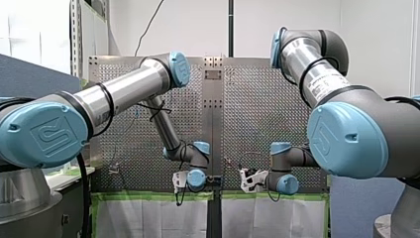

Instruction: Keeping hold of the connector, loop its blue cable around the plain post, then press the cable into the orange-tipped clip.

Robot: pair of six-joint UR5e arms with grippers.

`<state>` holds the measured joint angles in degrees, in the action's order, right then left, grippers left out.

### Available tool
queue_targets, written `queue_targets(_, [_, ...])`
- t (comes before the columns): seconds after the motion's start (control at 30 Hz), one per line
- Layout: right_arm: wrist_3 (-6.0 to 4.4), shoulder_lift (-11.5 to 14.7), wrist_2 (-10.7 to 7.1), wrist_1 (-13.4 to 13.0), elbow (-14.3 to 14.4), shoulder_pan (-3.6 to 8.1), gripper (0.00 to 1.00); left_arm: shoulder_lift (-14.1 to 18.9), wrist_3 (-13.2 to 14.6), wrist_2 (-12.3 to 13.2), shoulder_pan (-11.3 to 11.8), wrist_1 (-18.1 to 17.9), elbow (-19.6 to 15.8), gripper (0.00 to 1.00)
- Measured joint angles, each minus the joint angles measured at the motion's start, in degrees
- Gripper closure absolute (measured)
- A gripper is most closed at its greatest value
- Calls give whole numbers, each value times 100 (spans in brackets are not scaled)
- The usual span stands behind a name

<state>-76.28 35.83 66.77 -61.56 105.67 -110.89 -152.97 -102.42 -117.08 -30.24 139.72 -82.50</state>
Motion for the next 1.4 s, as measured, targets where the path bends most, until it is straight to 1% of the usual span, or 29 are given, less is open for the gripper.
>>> queue_targets(0.13, [-27,0,44,26,-34,70,100,13,24,-65,-96,-35,-24,81])
queue_targets(0.17, [-32,0,57,36,-41,84,100,15,32,-82,-118,-43,-25,78])
queue_targets(0.27, [-53,0,93,61,-58,144,100,17,67,-153,-186,-74,-25,78])
queue_targets(0.43, [-119,0,165,81,-90,249,100,18,95,-263,-283,-132,-27,78])
queue_targets(0.53, [-137,0,215,87,-99,310,100,19,99,-356,-339,-159,-27,78])
queue_targets(0.73, [-158,0,239,91,-100,394,100,26,100,-450,-425,-281,-58,78])
queue_targets(0.9, [-161,0,242,87,-102,424,100,126,97,-437,-461,-476,-226,78])
queue_targets(0.93, [-160,0,245,86,-102,427,100,180,96,-414,-464,-542,-288,82])
queue_targets(1.03, [-151,0,244,87,-102,430,100,312,122,-371,-463,-688,-432,85])
queue_targets(1.1, [-148,0,241,92,-100,431,100,380,169,-359,-457,-792,-537,96])
queue_targets(1.13, [-146,0,238,95,-99,430,100,400,210,-367,-461,-858,-595,96])
queue_targets(1.17, [-144,0,237,96,-99,431,100,409,243,-381,-467,-907,-628,99])
queue_targets(1.23, [-136,-1,236,104,-100,429,100,421,312,-433,-480,-984,-674,99])
queue_targets(1.4, [-121,-1,236,123,-98,418,100,423,405,-541,-490,-1034,-702,99])
